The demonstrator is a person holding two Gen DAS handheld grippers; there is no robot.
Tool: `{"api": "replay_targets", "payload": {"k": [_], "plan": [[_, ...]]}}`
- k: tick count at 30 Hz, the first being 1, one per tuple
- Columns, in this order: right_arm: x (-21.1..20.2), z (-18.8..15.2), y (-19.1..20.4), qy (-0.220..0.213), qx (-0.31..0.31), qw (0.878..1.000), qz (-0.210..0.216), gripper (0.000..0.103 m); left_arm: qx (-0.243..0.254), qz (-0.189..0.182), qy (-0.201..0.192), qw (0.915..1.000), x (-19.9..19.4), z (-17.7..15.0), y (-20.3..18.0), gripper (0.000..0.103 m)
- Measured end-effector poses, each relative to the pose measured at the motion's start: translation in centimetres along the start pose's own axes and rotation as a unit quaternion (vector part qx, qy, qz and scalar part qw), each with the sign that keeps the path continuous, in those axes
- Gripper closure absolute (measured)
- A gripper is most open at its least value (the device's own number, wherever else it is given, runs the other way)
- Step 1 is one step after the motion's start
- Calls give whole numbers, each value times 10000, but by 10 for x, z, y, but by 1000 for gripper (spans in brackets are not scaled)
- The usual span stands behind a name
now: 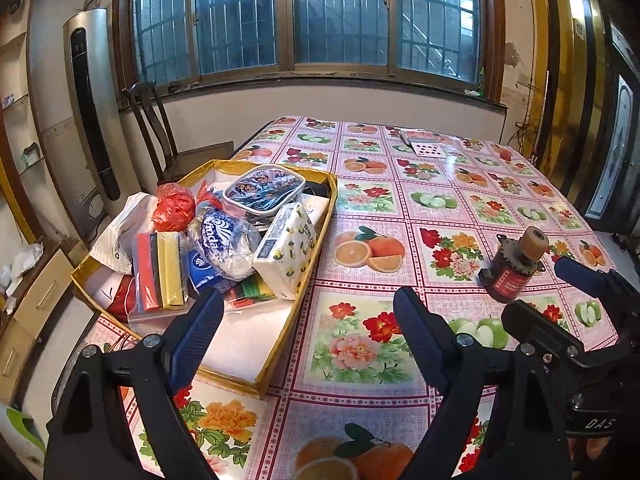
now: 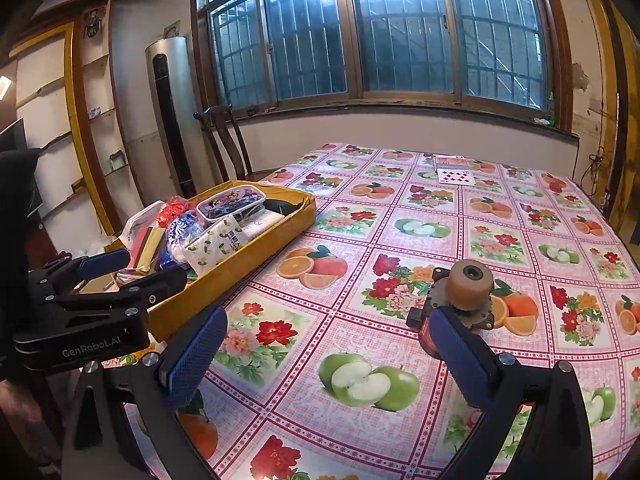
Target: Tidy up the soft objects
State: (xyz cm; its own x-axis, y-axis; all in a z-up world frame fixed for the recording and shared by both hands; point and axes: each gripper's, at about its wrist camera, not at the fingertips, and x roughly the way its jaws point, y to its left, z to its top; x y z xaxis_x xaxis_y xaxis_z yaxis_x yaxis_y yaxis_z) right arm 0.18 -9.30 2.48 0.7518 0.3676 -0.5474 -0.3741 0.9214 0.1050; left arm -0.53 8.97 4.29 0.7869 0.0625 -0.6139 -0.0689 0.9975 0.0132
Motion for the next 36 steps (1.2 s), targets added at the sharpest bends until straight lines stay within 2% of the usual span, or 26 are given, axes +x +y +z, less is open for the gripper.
{"api": "replay_targets", "payload": {"k": [4, 12, 15, 19, 23, 26, 31, 36], "plan": [[0, 1, 3, -30, -24, 10000, 26, 1, 69, -29, 20, 10000, 1, 0, -2, 16], [-1, 1, -1, -61, 105, 9999, 52, 1, -11, -237, 300, 9993, 7, -2, 3, 16], [-1, -1, -1, -53, 135, 9999, 59, 1, -3, -327, 216, 9992, 4, -4, 3, 16], [1, -2, -1, -25, 159, 9998, 93, 1, -200, -534, 505, 9971, 10, -2, 6, 16], [-1, -3, 1, -65, 152, 9998, 118, 1, -307, -380, 562, 9972, 14, -2, 12, 16], [0, -4, 1, -49, 148, 9998, 143, 1, -349, -484, 677, 9959, 17, -2, 16, 16], [4, -7, 1, 0, 228, 9996, 189, 1, -409, -330, 815, 9953, 23, -3, 21, 16], [5, -9, 2, 17, 218, 9995, 210, 1, -426, -373, 832, 9949, 25, -3, 23, 16]]}}
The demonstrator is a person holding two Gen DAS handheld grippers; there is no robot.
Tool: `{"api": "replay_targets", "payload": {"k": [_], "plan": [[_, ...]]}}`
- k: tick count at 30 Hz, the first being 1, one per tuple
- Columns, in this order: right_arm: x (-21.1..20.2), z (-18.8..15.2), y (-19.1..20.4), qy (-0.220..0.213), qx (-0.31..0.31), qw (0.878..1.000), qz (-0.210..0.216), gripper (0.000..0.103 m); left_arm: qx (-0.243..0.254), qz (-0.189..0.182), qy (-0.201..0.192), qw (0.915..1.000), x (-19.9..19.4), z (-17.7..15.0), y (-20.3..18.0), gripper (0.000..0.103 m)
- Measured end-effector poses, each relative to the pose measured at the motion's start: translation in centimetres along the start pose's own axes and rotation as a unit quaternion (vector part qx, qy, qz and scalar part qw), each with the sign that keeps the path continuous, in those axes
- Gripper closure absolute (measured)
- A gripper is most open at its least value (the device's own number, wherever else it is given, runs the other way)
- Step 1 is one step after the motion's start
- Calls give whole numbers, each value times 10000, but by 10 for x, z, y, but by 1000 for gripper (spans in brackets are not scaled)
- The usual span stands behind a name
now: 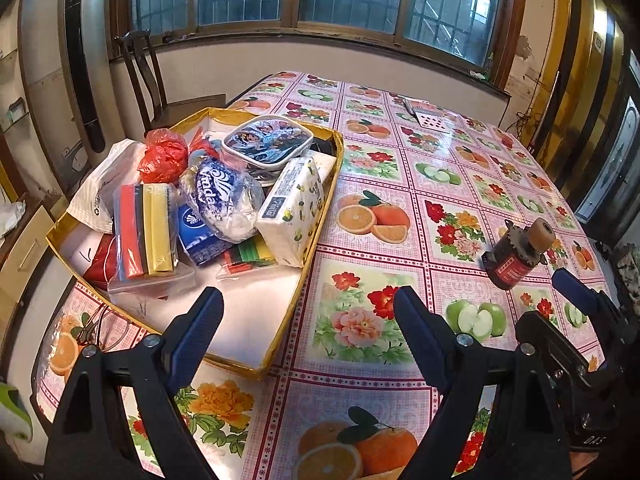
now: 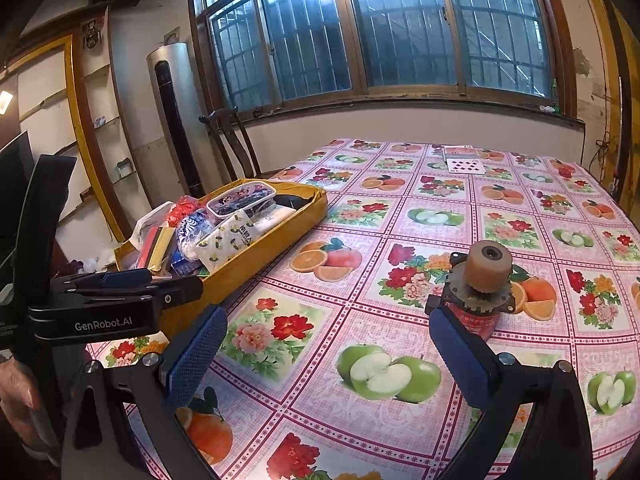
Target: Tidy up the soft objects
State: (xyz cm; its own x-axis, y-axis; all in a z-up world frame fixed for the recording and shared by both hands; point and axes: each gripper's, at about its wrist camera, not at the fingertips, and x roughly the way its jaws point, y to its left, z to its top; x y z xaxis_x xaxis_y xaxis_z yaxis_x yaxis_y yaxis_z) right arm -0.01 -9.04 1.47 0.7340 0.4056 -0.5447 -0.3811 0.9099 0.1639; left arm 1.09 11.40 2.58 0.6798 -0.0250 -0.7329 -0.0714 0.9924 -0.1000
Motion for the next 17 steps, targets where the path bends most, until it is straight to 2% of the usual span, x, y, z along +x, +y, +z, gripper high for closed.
{"api": "replay_targets", "payload": {"k": [9, 12, 17], "plan": [[3, -3, 0, 42, 18, 10000, 11, 1, -44, -37, -12, 10000, 1, 1, 2, 16], [3, -4, -2, 48, 68, 10000, 22, 1, -32, -80, -187, 9998, -4, 0, 1, 16], [-1, -4, -3, 3, 84, 10000, 30, 1, 131, 94, -305, 9994, -6, 0, -6, 16]]}}
